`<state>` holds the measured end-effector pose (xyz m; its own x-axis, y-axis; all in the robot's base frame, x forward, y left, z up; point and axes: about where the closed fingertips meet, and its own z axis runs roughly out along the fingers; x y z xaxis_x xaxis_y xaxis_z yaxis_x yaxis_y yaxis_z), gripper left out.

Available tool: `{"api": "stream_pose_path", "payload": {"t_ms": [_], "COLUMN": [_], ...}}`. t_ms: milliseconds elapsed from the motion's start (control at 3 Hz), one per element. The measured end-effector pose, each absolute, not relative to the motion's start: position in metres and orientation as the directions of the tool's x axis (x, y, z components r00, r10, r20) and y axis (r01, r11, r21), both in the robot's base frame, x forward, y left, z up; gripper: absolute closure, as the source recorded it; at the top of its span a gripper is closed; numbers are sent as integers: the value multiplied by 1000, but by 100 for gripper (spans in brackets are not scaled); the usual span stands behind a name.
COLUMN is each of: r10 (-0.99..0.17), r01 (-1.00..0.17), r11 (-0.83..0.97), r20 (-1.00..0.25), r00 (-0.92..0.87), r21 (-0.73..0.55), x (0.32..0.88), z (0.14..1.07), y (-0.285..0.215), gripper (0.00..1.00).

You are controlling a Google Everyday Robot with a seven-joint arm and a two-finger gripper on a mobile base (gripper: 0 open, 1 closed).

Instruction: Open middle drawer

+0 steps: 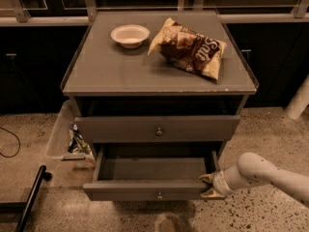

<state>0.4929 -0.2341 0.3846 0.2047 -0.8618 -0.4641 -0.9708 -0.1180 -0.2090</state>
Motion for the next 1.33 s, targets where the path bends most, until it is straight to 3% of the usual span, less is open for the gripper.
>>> {"api": "stream_pose_path", "payload": {"t_ms": [333, 667, 1000, 1333], "r10": [-862, -862, -845, -845], "r01": [-971, -971, -971, -971], "r11": [-118, -118, -114, -117], "r20": [-464, -464, -494, -492], "r00": [205, 205, 205, 208], "r21": [-209, -209, -209, -209], "x": [491, 491, 498, 497], "z": [385, 385, 391, 392], "y": [-234, -234, -235, -237], "gripper": [83, 60, 65, 88]}}
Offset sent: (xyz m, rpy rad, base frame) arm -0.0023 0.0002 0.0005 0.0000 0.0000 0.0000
